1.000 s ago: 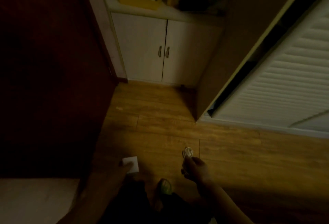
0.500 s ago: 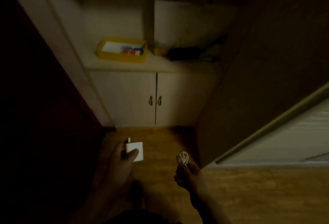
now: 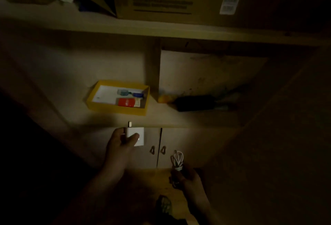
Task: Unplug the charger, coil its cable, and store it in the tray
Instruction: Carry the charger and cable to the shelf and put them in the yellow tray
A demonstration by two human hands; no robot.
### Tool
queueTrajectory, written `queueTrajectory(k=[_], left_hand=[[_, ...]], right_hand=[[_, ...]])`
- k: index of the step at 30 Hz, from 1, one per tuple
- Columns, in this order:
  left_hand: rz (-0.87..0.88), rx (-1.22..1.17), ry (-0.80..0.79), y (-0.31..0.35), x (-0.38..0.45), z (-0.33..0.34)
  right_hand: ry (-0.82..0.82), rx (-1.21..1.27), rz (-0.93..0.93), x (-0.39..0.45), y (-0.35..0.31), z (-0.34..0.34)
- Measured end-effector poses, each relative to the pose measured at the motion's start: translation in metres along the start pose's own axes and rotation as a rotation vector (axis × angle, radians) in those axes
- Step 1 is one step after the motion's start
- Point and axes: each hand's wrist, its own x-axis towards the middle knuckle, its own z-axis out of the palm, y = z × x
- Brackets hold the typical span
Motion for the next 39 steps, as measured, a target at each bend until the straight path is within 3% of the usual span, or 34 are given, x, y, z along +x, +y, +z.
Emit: queueTrajectory(k=[6,11,21,24,29,34,39], left_hand=[[-0.134,-0.025,0.052,0.017,0.083,-0.008],[-0.021,0.201,0.129,0.031,0.153,-0.031],[0.097,0.628,0.067,0.023,0.313,-0.059],[0.112,0.842,0.042,0.015,0.334,-0.060],[0.164,0.775,-0.045,0.005,0.355,-0.057],[0.098,0.630,-0.049,-0.008,0.360,-0.057],[0.196,0.841,-0.137,-0.001,0.354,-0.056]], right_hand=[[-0.140,-0.083,-0.070,0.084,-0.069,0.036],[-0.187,-0.114,-0.124,0.133,-0.101,0.080],[-0.095,-0.100,-0.250,0.198,-0.127,0.183],[-0.057,-0.093,-0.237,0.211,-0.132,0.211],[-0.040,-0.052,-0.212,0.209,-0.136,0.243],[0.008,-0.082,-0.200,0.208,-0.140,0.248],[0.055,-0.080,-0.175,0.210,-0.142,0.246]])
